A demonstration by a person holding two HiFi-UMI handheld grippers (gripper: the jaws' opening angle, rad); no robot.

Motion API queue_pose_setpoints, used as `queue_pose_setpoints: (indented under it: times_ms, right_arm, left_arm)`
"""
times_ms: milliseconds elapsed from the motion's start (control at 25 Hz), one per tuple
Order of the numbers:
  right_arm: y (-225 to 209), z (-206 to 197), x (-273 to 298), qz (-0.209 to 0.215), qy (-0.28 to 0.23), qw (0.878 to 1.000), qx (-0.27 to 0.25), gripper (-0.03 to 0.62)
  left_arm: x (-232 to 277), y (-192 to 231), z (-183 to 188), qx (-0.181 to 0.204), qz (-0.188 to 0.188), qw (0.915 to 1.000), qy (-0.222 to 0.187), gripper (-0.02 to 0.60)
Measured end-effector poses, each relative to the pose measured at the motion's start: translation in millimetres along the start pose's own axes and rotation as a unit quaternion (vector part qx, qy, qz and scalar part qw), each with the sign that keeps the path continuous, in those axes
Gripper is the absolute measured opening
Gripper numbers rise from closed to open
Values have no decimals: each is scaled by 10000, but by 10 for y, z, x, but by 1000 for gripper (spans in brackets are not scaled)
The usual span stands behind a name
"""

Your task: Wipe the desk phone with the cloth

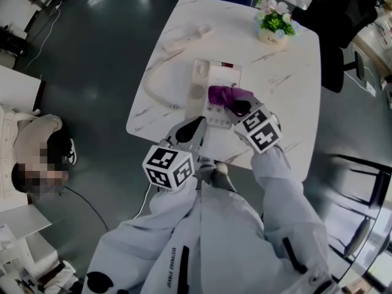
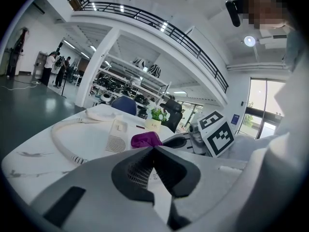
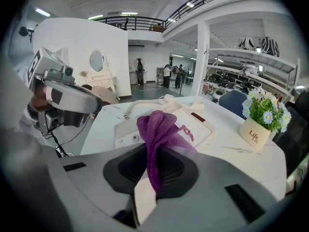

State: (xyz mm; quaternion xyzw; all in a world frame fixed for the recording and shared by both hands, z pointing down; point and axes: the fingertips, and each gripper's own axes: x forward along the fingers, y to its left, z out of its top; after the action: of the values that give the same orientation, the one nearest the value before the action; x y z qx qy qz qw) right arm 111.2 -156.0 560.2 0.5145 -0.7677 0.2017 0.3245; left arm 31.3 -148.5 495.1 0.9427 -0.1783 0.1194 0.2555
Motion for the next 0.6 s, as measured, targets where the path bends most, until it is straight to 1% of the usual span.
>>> queue_pose_setpoints:
  times_ms: [600]
  right_arm:
    - [235,-112,-35,362,161,9992,-3,35]
  left_arm:
    - [-136,9,-56,-72,184,9998,-81,-2]
